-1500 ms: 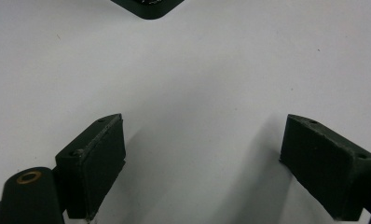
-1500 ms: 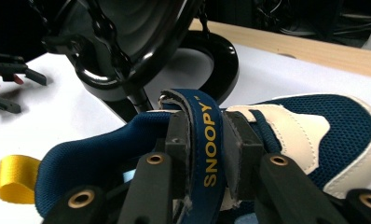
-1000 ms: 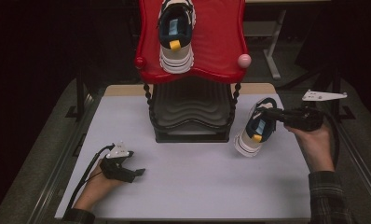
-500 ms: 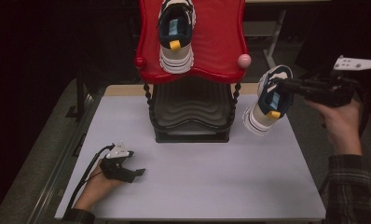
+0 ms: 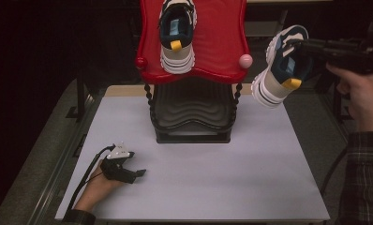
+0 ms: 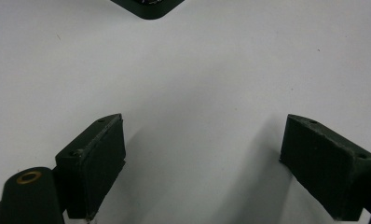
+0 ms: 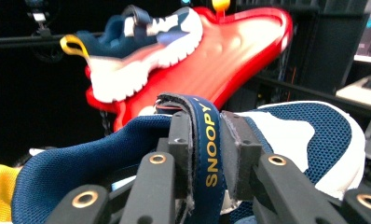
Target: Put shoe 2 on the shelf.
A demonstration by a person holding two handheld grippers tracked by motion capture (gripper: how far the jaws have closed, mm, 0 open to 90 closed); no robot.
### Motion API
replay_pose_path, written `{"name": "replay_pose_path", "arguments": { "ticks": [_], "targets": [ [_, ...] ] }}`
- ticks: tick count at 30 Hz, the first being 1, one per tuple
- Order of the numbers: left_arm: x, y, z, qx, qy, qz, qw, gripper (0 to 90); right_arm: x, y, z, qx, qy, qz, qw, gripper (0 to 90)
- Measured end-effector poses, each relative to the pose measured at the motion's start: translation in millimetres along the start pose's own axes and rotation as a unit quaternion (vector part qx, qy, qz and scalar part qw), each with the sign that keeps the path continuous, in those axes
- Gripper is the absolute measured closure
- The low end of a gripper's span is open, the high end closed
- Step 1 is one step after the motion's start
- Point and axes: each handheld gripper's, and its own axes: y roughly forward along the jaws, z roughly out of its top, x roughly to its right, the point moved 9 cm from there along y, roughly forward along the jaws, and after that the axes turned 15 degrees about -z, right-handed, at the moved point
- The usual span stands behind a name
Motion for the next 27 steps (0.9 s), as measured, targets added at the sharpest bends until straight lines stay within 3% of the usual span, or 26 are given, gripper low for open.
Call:
{"name": "replay_pose_path", "arguments": {
  "ticks": [6,13,18,19,24,27],
  "targets": [
    [-0.2,0.1,0.0,0.001,0.0,0.0,1.0,12.8,-5.9,0.7,41.2,0.03,-0.014,0.008,0.9994,74.6],
    [0.1,0.1,0.1,0.001,-0.001,-0.001,1.0,12.8,-15.7,11.0,69.7,0.048,-0.025,0.024,0.9982,74.7],
    [0.0,0.0,0.0,0.0,-0.001,0.0,1.0,12.8,-24.8,33.9,83.7,0.047,-0.037,0.04,0.9974,74.7],
    [-0.1,0.0,0.0,0.0,0.0,0.0,1.0,12.8,-29.2,48.1,88.2,0.044,-0.043,0.049,0.9969,74.7],
    [-0.1,-0.1,-0.1,-0.001,0.0,-0.001,1.0,12.8,-34.4,67.7,92.7,0.039,-0.05,0.061,0.9961,74.7],
    [0.2,-0.1,-0.1,-0.001,-0.001,-0.001,1.0,12.8,-39.5,89.7,95.6,0.032,-0.058,0.073,0.9952,74.7]
  ]
}}
